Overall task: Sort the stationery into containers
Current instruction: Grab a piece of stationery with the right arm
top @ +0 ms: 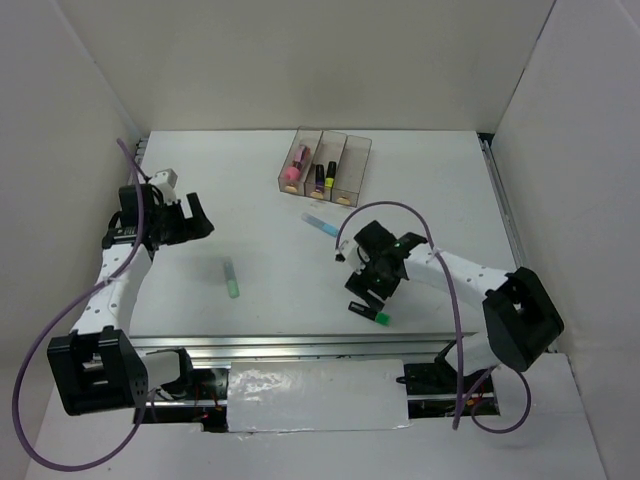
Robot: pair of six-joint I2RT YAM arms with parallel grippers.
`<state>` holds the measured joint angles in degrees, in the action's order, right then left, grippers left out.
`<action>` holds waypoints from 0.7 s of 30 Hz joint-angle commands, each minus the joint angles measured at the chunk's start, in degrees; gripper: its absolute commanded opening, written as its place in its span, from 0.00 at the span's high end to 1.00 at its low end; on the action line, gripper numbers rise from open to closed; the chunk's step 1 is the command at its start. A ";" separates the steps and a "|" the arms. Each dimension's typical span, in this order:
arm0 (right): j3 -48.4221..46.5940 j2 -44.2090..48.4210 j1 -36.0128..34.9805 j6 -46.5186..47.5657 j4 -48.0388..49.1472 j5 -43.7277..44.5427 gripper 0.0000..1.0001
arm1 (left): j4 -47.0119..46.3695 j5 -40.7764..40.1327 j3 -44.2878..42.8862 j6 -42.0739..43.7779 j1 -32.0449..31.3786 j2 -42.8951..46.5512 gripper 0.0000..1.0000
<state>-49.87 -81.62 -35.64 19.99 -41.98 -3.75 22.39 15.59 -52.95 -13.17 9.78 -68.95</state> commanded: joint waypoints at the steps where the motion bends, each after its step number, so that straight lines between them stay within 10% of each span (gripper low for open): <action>1: 0.29 2.00 -4.51 -0.64 2.16 3.57 0.24 | -0.16 -1.97 -2.07 2.62 -1.60 3.20 0.01; 14: 1.00 -7.58 -10.94 -2.06 4.09 1.29 0.26 | 0.90 -4.08 1.71 4.82 -1.87 8.65 0.01; 21: -3.37 -9.34 -10.95 -0.83 4.45 2.43 0.60 | 0.11 -4.96 1.80 4.82 -1.78 7.78 0.01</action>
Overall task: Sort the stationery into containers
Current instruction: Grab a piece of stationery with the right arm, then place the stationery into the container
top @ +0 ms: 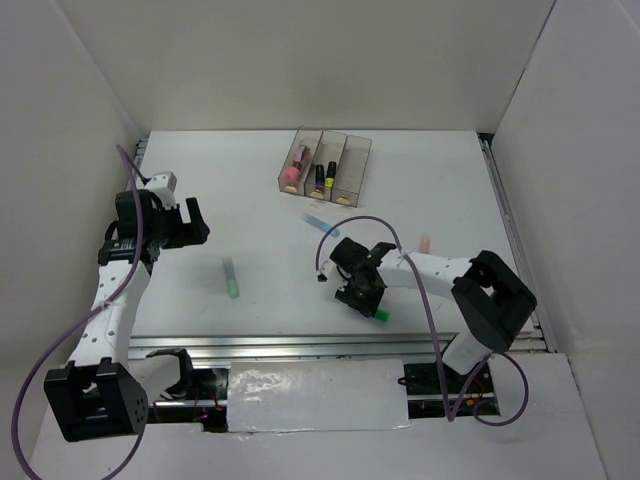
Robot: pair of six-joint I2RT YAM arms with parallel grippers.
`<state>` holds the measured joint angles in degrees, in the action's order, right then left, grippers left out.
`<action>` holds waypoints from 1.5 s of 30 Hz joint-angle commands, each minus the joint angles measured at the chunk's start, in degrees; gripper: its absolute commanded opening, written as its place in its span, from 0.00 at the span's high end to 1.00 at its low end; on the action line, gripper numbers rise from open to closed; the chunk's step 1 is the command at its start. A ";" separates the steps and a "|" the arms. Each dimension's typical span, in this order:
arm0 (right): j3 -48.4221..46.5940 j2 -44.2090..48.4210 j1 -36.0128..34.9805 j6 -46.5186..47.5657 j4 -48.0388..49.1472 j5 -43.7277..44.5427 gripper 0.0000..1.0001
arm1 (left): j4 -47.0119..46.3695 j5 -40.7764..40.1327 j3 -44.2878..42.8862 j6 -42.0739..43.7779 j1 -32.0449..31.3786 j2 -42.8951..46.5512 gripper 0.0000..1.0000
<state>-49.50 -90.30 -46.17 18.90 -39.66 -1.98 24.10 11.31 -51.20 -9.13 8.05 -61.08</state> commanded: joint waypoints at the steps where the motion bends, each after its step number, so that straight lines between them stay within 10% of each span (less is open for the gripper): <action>1: -5.68 -0.84 -0.24 0.44 1.70 0.66 0.67 | -2.03 -0.76 0.05 0.60 -0.14 -0.35 0.01; 5: -26.71 -3.20 5.28 -1.83 -2.25 -4.24 1.00 | -2.56 -1.03 -0.48 0.07 -0.14 -1.76 0.01; 14: -75.25 -28.57 20.15 -20.79 -1.05 -12.25 1.00 | -4.14 -1.82 -3.64 -0.72 -0.58 -5.36 0.01; 30: -81.55 -46.54 26.75 -41.13 19.53 -15.87 0.99 | -4.85 -3.92 -3.91 -3.88 -1.02 -10.55 0.01; 41: -78.74 -49.09 27.19 -42.36 21.55 -9.71 0.59 | 4.64 -9.71 -3.38 -14.77 -5.85 -18.28 0.01; 45: -77.77 -48.92 26.93 -42.71 20.94 -9.89 0.28 | 4.99 -10.96 -2.41 -17.85 -9.53 -21.09 0.01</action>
<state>-127.90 -139.65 -19.14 -23.53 -21.43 -12.62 27.68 2.50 -53.89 -23.24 0.80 -81.06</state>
